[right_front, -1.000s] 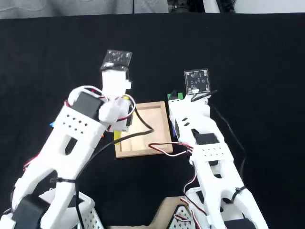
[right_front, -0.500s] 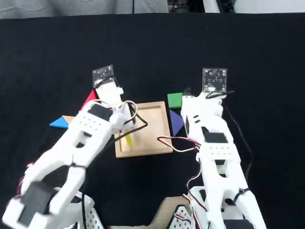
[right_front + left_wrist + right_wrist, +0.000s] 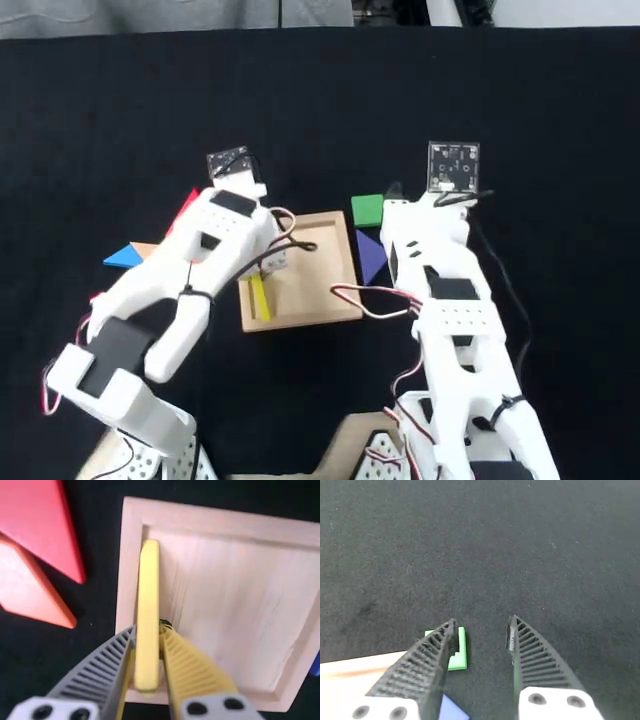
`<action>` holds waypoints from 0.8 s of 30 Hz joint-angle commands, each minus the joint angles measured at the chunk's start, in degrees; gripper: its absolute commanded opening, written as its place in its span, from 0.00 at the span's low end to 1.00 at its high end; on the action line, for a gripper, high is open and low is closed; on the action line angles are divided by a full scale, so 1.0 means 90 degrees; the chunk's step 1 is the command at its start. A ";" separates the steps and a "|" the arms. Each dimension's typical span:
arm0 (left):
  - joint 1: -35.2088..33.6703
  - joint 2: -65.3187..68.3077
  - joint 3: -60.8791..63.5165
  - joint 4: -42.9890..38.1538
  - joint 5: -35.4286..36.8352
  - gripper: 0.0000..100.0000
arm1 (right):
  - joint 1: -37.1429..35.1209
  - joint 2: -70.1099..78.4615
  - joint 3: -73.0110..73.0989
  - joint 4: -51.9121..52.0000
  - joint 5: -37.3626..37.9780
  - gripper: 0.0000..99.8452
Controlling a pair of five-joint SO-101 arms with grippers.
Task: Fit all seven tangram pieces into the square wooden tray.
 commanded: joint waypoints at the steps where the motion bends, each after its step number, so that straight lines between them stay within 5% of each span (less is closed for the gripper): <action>1: -0.0083 0.0010 -0.0405 0.0078 0.0020 0.04 | 0.0088 -0.0015 -0.0396 -0.0137 -0.0039 0.17; 9: -0.0083 0.0020 -0.0562 0.0107 -0.0908 0.04 | 0.0088 -0.0015 -0.0396 -0.0137 -0.0039 0.17; 24: -0.0083 0.0020 -0.0435 0.0371 -0.1016 0.04 | 0.0088 -0.0024 -0.0396 -0.0137 -0.0039 0.17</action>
